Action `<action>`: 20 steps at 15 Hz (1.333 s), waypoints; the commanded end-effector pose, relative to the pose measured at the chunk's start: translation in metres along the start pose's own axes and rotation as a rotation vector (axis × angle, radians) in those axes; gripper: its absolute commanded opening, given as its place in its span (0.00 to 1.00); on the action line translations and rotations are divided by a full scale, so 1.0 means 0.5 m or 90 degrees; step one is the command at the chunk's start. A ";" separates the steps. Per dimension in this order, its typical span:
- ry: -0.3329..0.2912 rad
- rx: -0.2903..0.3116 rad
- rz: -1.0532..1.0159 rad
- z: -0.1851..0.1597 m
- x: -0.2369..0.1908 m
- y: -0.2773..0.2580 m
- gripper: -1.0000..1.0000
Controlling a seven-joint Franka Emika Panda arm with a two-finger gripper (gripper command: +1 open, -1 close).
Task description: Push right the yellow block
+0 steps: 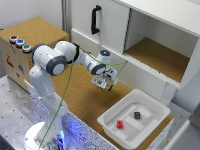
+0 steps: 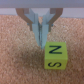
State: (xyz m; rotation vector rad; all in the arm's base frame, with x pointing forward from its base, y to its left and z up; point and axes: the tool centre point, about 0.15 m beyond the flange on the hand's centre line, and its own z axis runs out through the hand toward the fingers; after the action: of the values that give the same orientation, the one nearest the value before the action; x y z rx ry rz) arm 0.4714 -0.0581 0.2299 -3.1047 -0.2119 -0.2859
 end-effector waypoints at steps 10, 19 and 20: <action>-0.011 -0.037 -0.038 -0.183 0.001 -0.030 1.00; -0.011 -0.037 -0.038 -0.183 0.001 -0.030 1.00; -0.011 -0.037 -0.038 -0.183 0.001 -0.030 1.00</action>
State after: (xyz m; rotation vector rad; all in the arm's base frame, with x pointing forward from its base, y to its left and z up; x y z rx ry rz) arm 0.4538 -0.0485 0.3154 -3.0962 -0.2911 -0.3212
